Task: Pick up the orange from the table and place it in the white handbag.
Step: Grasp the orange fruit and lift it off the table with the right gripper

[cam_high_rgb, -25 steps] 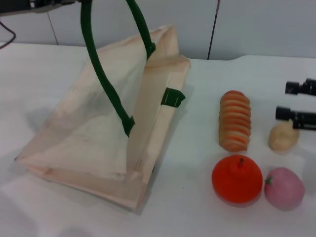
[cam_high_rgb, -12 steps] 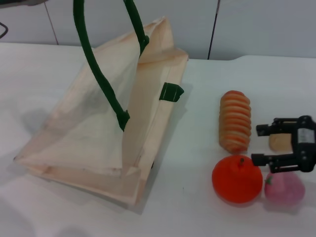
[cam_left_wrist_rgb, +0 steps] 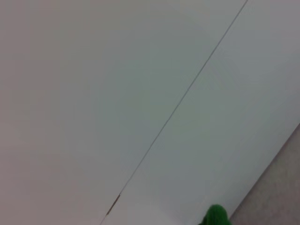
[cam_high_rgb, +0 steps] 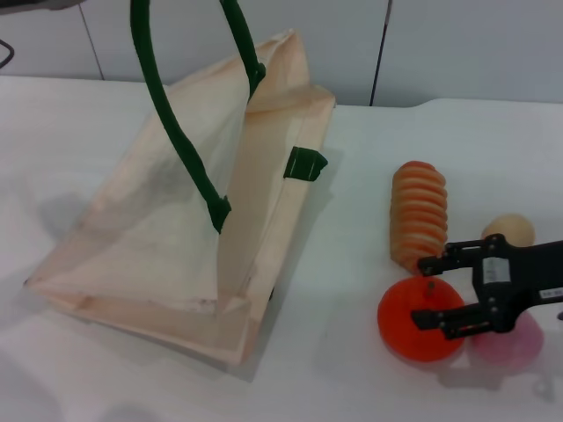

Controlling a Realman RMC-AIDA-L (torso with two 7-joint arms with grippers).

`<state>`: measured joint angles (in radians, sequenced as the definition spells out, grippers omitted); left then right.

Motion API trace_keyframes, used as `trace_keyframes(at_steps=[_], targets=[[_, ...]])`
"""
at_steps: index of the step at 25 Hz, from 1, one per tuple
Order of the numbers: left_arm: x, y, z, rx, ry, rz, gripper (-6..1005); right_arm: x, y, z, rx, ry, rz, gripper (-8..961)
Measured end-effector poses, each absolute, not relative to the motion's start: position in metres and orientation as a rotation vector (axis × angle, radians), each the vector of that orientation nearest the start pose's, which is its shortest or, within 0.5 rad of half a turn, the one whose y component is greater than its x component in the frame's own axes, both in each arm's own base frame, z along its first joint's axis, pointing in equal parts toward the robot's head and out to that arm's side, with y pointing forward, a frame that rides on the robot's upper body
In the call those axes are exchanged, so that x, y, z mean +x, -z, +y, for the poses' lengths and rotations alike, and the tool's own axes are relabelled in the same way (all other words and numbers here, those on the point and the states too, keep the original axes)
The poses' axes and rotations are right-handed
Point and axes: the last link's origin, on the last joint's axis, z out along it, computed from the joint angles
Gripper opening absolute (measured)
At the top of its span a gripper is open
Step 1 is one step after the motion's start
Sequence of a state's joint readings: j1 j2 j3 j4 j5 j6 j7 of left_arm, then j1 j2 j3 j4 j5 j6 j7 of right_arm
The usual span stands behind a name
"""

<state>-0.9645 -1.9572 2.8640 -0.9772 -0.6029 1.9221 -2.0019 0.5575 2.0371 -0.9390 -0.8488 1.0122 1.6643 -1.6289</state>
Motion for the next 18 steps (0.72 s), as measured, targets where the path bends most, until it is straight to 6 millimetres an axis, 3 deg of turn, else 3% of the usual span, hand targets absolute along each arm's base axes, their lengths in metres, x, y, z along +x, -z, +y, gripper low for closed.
trace_keyframes(at_steps=[8, 18], targets=[[-0.206, -0.158, 0.392, -2.337, 1.028, -1.111, 119, 0.24, 0.011, 0.334, -3.037, -0.191, 0.436, 791], [-0.207, -0.159, 0.392, -2.335, 1.027, -1.112, 119, 0.243, 0.011, 0.334, -3.035, -0.152, 0.454, 790]])
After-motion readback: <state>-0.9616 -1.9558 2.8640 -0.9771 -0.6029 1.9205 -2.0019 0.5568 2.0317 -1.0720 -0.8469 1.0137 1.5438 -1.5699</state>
